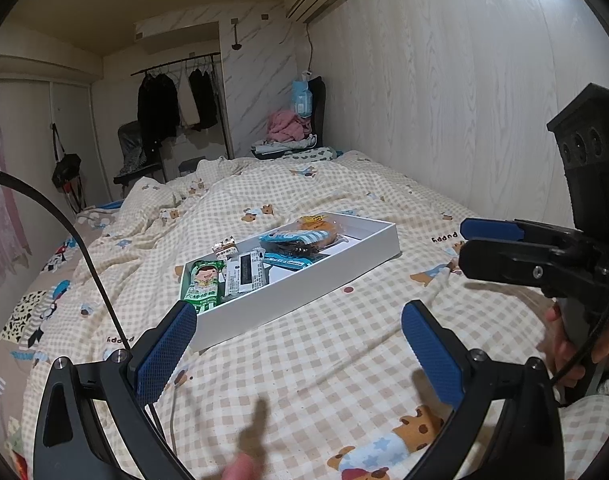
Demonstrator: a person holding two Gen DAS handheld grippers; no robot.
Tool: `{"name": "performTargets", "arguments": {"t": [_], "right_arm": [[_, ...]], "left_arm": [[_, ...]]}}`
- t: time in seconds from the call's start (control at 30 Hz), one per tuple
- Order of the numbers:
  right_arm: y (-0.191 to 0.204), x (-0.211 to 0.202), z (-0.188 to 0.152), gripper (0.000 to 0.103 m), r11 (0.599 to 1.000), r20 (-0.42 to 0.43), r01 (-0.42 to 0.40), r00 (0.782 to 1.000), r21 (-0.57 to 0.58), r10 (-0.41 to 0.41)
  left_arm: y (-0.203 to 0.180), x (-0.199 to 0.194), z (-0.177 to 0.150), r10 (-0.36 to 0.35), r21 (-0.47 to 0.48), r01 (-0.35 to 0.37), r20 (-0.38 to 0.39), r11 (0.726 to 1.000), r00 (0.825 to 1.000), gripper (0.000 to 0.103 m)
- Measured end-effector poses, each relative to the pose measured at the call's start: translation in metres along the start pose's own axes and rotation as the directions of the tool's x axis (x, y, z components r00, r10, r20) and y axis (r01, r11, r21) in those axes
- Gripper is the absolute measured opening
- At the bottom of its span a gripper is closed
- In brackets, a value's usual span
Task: Organize objects
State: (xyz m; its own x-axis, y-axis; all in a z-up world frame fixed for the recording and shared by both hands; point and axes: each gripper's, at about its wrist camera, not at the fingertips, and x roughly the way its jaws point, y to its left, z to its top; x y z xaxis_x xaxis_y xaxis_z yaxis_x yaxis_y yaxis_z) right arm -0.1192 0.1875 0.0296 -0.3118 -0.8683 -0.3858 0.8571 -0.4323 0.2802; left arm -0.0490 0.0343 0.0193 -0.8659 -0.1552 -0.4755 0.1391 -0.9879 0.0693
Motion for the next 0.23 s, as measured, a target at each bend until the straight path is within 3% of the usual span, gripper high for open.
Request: {"name": "performTargets", "arguments": {"t": [0.23], "right_arm": [[0.0005, 0.0000, -0.0007, 0.102, 1.000, -0.003, -0.002, 1.000, 0.001, 0.002]], "left_arm": [[-0.0009, -0.0035, 0.0004, -0.022, 0.012, 0.021, 0.014, 1.000, 1.000, 0.103]]}}
